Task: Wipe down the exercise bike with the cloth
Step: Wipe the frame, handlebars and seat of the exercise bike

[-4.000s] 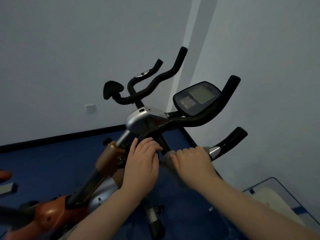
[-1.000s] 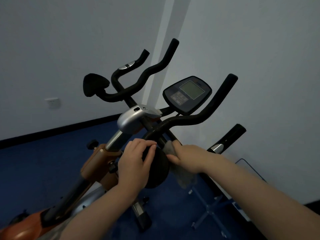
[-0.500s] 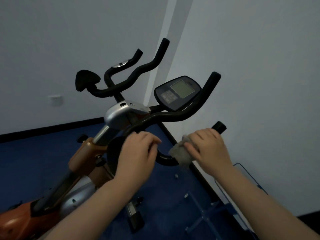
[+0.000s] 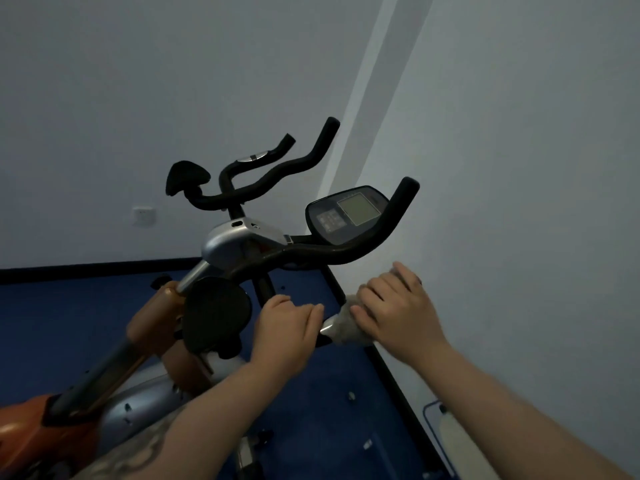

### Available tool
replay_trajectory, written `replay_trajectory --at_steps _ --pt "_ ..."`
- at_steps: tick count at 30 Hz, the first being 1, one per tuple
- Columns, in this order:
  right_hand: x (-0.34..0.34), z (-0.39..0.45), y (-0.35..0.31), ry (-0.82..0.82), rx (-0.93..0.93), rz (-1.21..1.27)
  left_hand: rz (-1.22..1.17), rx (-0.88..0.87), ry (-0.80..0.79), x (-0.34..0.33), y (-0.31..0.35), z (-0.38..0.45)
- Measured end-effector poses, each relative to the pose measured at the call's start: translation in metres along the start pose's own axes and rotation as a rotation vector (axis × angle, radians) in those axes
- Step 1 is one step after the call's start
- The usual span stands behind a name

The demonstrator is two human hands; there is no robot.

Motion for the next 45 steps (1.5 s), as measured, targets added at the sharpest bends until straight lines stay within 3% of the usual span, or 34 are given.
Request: replay_trajectory --at_steps 3,7,8,13,18,22,24,29,33,35,38,40,45 --pt "0.007 0.012 0.023 -0.008 0.163 -0.029 0.081 -0.065 0.063 0.002 0.004 0.001" --pt "-0.003 0.000 0.004 -0.012 -0.108 0.023 0.106 -0.097 0.149 0.005 0.007 -0.001" --pt "-0.007 -0.004 -0.006 -0.025 -0.100 0.034 0.107 -0.105 0.166 0.007 0.008 -0.001" --pt "0.004 0.009 0.020 -0.003 0.244 -0.006 0.113 -0.144 0.232 0.010 0.011 -0.004" --pt "-0.006 -0.002 -0.001 0.029 -0.113 0.052 0.108 -0.173 0.287 0.008 0.011 -0.007" --pt "-0.004 0.006 -0.002 0.002 0.240 0.037 0.079 -0.240 0.316 0.008 0.010 -0.008" --pt "-0.002 0.007 0.012 -0.026 0.323 -0.003 0.048 -0.286 0.317 0.009 0.011 -0.010" --pt "-0.010 0.003 -0.003 -0.009 -0.057 -0.020 -0.008 -0.352 0.302 0.009 0.011 -0.010" --pt "-0.008 0.010 0.001 -0.012 0.228 -0.057 -0.030 -0.370 0.302 0.006 0.007 -0.010" --pt "-0.004 0.014 0.016 -0.022 0.259 -0.104 -0.032 -0.382 0.301 0.006 0.008 -0.011" --pt "-0.002 0.012 0.007 0.030 -0.057 -0.086 -0.040 -0.387 0.293 0.007 0.006 -0.011" --pt "-0.014 0.002 -0.011 0.013 -0.169 -0.004 -0.053 -0.403 0.300 0.007 0.006 -0.011" --pt "-0.006 0.012 0.002 -0.085 0.234 -0.078 -0.090 -0.371 0.310 0.006 0.003 -0.007"
Point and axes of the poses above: each hand's wrist, its own z-axis towards the middle knuckle, its own x-axis out of the back of the hand, y = z × x, the point moved 9 cm from there along z, towards the middle knuckle, and after that the axes turned 9 degrees about -x, right-handed, at the moved point
